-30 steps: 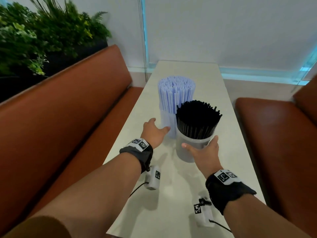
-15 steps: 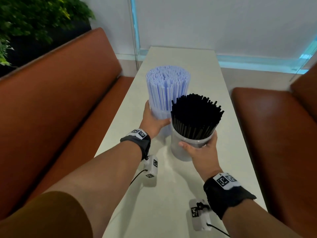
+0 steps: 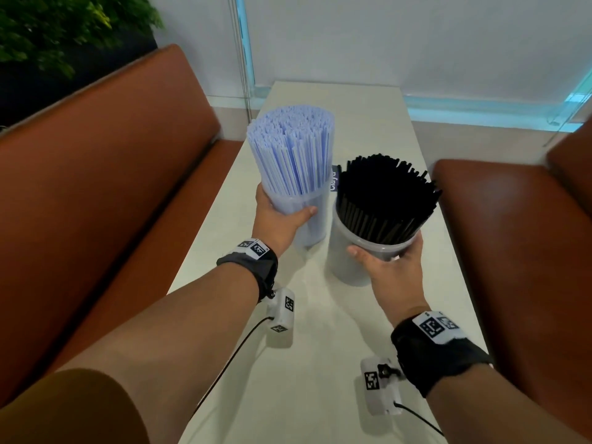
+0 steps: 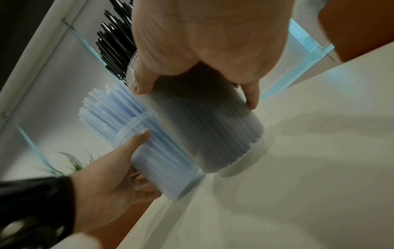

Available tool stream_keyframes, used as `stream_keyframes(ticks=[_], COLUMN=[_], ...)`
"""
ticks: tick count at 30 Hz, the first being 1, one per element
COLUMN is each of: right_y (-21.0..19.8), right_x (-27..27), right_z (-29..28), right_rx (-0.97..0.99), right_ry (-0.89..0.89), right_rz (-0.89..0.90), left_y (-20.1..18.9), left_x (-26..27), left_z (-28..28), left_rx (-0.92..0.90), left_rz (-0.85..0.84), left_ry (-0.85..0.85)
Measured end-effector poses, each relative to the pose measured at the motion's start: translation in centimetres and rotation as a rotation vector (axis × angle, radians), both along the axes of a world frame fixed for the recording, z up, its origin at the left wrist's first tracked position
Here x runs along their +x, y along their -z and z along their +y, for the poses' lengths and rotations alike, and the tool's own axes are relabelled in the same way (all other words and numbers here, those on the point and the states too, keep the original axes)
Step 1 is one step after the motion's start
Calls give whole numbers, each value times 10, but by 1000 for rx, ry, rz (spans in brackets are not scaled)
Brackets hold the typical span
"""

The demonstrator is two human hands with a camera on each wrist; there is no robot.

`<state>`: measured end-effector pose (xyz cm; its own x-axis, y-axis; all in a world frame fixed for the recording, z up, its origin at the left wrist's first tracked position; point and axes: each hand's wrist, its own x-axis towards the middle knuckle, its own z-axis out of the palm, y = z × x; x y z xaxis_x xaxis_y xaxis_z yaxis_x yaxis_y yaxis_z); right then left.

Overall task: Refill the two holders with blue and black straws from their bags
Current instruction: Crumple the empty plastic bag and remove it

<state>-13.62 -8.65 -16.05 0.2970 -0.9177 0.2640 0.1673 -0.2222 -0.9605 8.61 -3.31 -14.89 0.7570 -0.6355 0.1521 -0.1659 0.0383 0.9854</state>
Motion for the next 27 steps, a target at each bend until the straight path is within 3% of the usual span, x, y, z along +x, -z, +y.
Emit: stream_keyframes(ticks=[7, 13, 19, 27], right_y=[-25, -20, -4, 1], right_x=[11, 32, 49, 28], right_z=[-85, -128, -145, -151], right_rx=[-28, -1, 37, 37], right_ry=[89, 87, 34, -12], right_rz=[78, 120, 167, 303], left_y=[3, 8, 12, 1], left_x=[16, 24, 27, 34], left_z=[-28, -46, -51, -52], left_rx=[-8, 5, 38, 101], left_rz=[-22, -47, -54, -44], left_ry=[-10, -16, -13, -12])
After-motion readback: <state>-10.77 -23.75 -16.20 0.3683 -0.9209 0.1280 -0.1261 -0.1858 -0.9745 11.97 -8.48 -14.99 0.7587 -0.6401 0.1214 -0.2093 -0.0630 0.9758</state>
